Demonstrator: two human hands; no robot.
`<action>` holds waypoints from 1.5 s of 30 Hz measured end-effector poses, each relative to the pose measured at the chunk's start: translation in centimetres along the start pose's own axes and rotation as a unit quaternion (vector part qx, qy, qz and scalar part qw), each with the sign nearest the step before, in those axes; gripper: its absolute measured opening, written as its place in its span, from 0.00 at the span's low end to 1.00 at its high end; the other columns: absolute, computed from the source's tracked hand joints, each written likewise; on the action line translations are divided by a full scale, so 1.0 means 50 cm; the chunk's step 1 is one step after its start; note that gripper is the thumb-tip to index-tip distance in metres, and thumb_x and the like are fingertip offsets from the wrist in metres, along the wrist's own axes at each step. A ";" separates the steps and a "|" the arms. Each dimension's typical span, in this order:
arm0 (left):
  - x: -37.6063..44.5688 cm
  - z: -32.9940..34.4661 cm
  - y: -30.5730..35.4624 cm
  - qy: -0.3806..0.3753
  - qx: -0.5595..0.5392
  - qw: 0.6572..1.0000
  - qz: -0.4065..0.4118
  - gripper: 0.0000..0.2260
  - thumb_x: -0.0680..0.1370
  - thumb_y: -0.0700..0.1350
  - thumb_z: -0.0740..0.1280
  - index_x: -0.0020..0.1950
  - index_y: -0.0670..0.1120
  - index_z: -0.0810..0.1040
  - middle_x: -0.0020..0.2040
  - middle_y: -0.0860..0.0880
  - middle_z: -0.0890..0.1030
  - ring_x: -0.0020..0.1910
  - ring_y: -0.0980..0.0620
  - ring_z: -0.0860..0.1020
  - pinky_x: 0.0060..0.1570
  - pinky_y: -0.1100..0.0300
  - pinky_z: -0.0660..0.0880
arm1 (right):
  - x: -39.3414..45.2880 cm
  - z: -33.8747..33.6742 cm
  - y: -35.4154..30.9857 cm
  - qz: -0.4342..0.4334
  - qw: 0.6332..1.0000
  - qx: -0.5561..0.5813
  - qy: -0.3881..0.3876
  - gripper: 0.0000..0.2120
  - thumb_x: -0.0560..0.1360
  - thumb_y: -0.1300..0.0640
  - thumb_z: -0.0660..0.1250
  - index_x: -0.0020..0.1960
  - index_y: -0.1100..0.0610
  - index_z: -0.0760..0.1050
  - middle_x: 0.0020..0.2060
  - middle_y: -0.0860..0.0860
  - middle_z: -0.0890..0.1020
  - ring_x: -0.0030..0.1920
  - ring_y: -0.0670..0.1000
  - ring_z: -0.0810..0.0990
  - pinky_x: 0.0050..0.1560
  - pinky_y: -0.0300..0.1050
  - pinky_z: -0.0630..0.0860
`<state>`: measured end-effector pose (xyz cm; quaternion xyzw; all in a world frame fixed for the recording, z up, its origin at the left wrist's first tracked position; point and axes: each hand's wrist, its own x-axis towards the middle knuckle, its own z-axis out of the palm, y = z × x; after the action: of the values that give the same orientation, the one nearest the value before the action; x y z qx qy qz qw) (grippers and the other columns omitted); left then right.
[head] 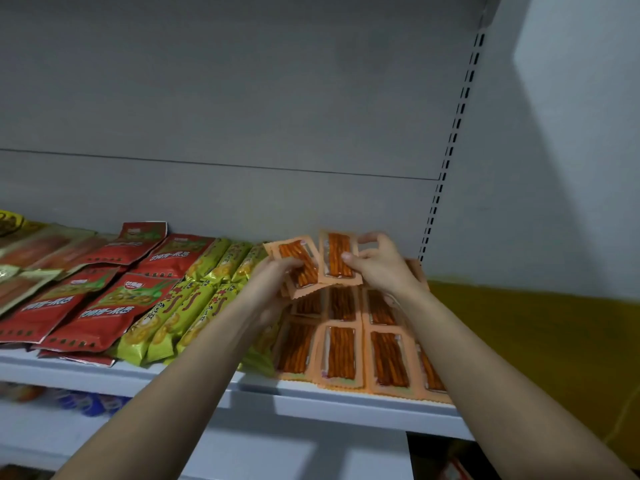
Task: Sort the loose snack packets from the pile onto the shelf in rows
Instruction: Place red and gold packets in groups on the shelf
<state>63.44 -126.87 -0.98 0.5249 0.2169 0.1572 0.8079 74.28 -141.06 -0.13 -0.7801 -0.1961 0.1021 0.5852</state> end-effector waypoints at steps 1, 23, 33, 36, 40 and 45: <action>0.001 -0.004 0.003 0.022 0.001 1.000 0.005 0.07 0.80 0.34 0.63 0.53 0.42 0.78 0.38 0.44 0.83 0.29 0.52 0.82 0.28 0.60 0.79 | 0.005 -0.009 0.010 0.008 1.000 -0.011 0.025 0.16 0.76 0.57 0.72 0.58 0.51 0.68 0.51 0.55 0.82 0.49 0.53 0.83 0.50 0.49 0.79; 0.051 -0.063 0.022 0.072 0.091 0.991 0.066 0.07 0.79 0.33 0.67 0.52 0.44 0.78 0.48 0.43 0.85 0.45 0.46 0.84 0.44 0.52 0.80 | 0.052 0.019 0.083 0.052 0.946 -0.319 0.005 0.10 0.72 0.53 0.76 0.48 0.56 0.77 0.48 0.49 0.81 0.51 0.52 0.81 0.54 0.52 0.79; 0.065 -0.006 -0.004 -0.031 0.113 0.992 0.038 0.08 0.78 0.34 0.69 0.57 0.42 0.80 0.48 0.42 0.86 0.41 0.49 0.85 0.36 0.56 0.81 | 0.021 0.012 0.011 -0.025 0.995 -0.089 -0.034 0.15 0.79 0.46 0.66 0.59 0.54 0.70 0.49 0.51 0.80 0.42 0.49 0.82 0.38 0.45 0.80; 0.059 0.036 -0.023 -0.071 0.099 0.992 0.032 0.08 0.79 0.35 0.68 0.57 0.41 0.81 0.48 0.42 0.86 0.39 0.50 0.85 0.36 0.57 0.82 | 0.014 0.003 0.004 -0.046 0.991 -0.120 -0.041 0.18 0.77 0.51 0.71 0.62 0.52 0.68 0.48 0.52 0.82 0.46 0.49 0.82 0.42 0.44 0.77; 0.058 0.068 -0.022 -0.039 0.079 0.996 0.020 0.08 0.82 0.36 0.61 0.56 0.43 0.79 0.43 0.44 0.84 0.33 0.52 0.84 0.30 0.56 0.81 | 0.028 -0.048 0.038 -0.007 0.996 -0.077 0.035 0.14 0.75 0.58 0.72 0.55 0.49 0.70 0.46 0.51 0.83 0.46 0.51 0.83 0.47 0.47 0.79; 0.063 0.063 -0.019 0.006 0.112 0.993 0.041 0.05 0.81 0.36 0.65 0.55 0.41 0.78 0.45 0.43 0.83 0.36 0.51 0.83 0.31 0.57 0.80 | 0.028 -0.105 0.089 0.064 0.989 -0.110 0.077 0.14 0.75 0.60 0.72 0.45 0.47 0.69 0.49 0.53 0.81 0.50 0.54 0.82 0.52 0.55 0.81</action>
<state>67.78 -128.18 -1.30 0.6194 0.2164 0.1678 0.7358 78.39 -146.10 -2.75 -0.8564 -0.1107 0.0567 0.5012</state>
